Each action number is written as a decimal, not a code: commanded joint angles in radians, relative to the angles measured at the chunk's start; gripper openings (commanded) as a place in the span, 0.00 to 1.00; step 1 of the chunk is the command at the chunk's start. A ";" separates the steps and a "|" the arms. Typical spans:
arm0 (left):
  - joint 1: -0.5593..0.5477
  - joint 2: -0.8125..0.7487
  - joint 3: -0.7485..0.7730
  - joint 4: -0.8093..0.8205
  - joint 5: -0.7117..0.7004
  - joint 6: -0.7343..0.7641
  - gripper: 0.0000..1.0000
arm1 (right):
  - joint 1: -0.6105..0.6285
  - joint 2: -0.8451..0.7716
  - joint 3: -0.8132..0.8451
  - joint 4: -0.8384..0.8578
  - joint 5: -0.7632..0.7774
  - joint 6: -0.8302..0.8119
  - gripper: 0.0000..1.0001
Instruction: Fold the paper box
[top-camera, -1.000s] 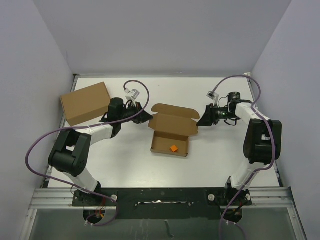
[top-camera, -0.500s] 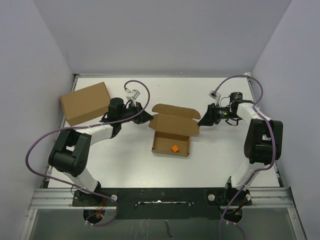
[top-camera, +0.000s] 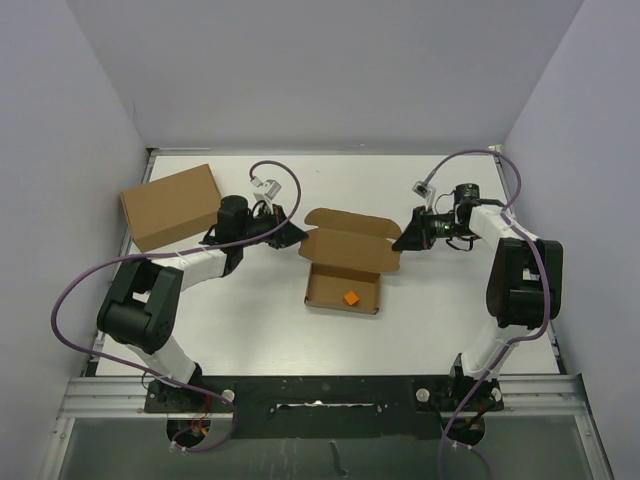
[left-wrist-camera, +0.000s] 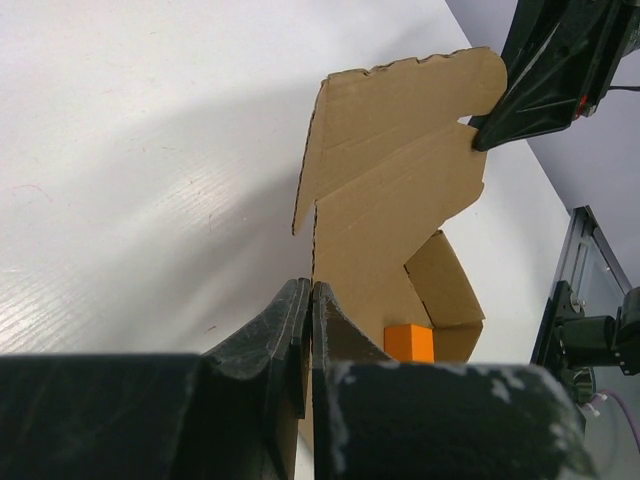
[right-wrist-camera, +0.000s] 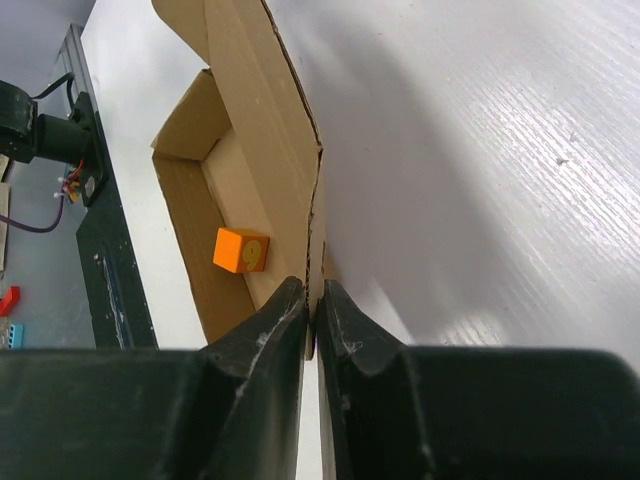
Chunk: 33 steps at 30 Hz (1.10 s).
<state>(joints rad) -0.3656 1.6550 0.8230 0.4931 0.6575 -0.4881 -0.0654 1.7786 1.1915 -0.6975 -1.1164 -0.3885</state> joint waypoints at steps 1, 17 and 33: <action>-0.004 -0.081 0.001 0.078 0.024 0.006 0.00 | 0.004 0.008 0.045 -0.012 -0.053 -0.019 0.09; 0.033 -0.073 0.053 -0.034 0.192 -0.046 0.26 | 0.018 -0.074 0.062 -0.067 -0.025 -0.148 0.00; 0.032 -0.059 0.162 -0.335 0.200 0.069 0.07 | 0.043 -0.115 0.067 -0.086 -0.003 -0.187 0.00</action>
<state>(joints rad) -0.3347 1.6550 0.9329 0.1986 0.8425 -0.4572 -0.0368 1.7184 1.2179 -0.7757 -1.1099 -0.5503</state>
